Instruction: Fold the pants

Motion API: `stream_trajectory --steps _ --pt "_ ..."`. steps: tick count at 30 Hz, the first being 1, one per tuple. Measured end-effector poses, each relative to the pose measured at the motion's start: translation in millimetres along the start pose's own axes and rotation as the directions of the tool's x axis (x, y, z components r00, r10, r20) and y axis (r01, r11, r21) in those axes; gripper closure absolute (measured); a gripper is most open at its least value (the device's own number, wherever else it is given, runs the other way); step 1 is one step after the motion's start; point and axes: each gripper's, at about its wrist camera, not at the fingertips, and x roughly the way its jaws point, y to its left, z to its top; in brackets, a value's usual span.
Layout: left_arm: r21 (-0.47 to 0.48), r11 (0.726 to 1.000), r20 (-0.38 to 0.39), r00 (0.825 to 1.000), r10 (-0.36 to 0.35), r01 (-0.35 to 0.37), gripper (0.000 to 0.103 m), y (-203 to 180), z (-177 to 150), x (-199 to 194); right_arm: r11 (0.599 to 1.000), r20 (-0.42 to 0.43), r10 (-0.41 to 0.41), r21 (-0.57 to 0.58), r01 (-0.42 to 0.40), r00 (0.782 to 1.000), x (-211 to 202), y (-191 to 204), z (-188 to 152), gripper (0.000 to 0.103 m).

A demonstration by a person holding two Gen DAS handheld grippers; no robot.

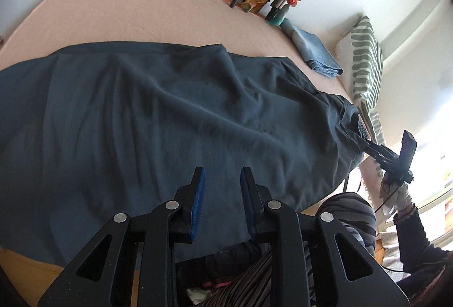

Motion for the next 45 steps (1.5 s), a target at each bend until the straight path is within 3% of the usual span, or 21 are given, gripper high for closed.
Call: stream_trajectory --steps 1,2,3,7,10,13,16,18,19,24,31,36,42,43,44,45 --pt "-0.012 1.0 -0.001 1.0 0.001 -0.001 0.08 5 -2 1 1.0 -0.015 -0.007 -0.01 0.007 1.0 3 1 2 0.069" --pt "-0.024 1.0 -0.001 1.0 0.005 -0.005 0.08 11 -4 1 1.0 -0.033 -0.011 -0.02 0.01 0.999 7 3 3 0.088" --pt "-0.035 0.999 -0.002 1.0 0.011 -0.011 0.08 16 -6 2 1.0 -0.05 -0.016 -0.026 0.015 0.999 9 4 4 0.095" --pt "-0.076 0.997 0.014 1.0 -0.012 0.013 0.08 39 -15 -4 0.997 -0.083 -0.037 -0.077 0.031 0.996 0 16 -7 0.098" --pt "-0.082 0.997 0.029 1.0 -0.002 0.005 0.08 46 -16 -10 0.993 -0.171 -0.072 -0.108 0.054 0.983 3 16 -22 0.098" --pt "-0.102 0.995 0.046 0.999 0.001 0.004 0.08 53 -17 -16 0.996 -0.164 -0.068 -0.07 0.057 0.984 -7 13 -17 0.098" --pt "-0.123 0.992 0.083 0.997 -0.002 0.012 0.08 58 -20 -27 0.999 -0.076 0.034 0.003 -0.033 0.997 -33 7 5 0.086" --pt "-0.122 0.993 0.12 0.993 0.017 -0.002 0.08 59 -22 -38 0.998 -0.013 0.057 0.023 -0.057 0.998 -42 7 27 0.053" --pt "-0.12 0.993 0.14 0.99 0.032 -0.015 0.08 60 -23 -44 0.997 0.015 0.075 0.027 -0.076 0.997 -44 8 39 0.049" --pt "-0.14 0.986 0.2 0.973 0.116 -0.089 0.08 74 -29 -65 0.983 0.044 0.177 0.034 -0.179 0.983 -10 22 104 0.047" --pt "-0.197 0.964 0.236 0.945 0.226 -0.182 0.08 107 -27 -78 0.937 -0.034 0.314 0.172 -0.304 0.949 99 36 171 0.044" --pt "-0.209 0.952 0.247 0.93 0.272 -0.223 0.08 123 -22 -82 0.922 -0.101 0.35 0.213 -0.323 0.931 162 56 199 0.042" --pt "-0.218 0.949 0.259 0.925 0.28 -0.226 0.08 132 -23 -83 0.93 -0.174 0.351 0.18 -0.321 0.92 204 82 214 0.042" --pt "-0.221 0.949 0.259 0.925 0.278 -0.223 0.08 133 -24 -83 0.931 -0.181 0.351 0.176 -0.321 0.919 208 86 215 0.043" --pt "-0.222 0.95 0.259 0.926 0.275 -0.22 0.08 133 -24 -82 0.929 -0.179 0.356 0.177 -0.326 0.917 209 87 215 0.057" --pt "-0.22 0.95 0.258 0.926 0.277 -0.222 0.08 134 -25 -82 0.926 -0.179 0.365 0.176 -0.335 0.914 210 91 215 0.084"
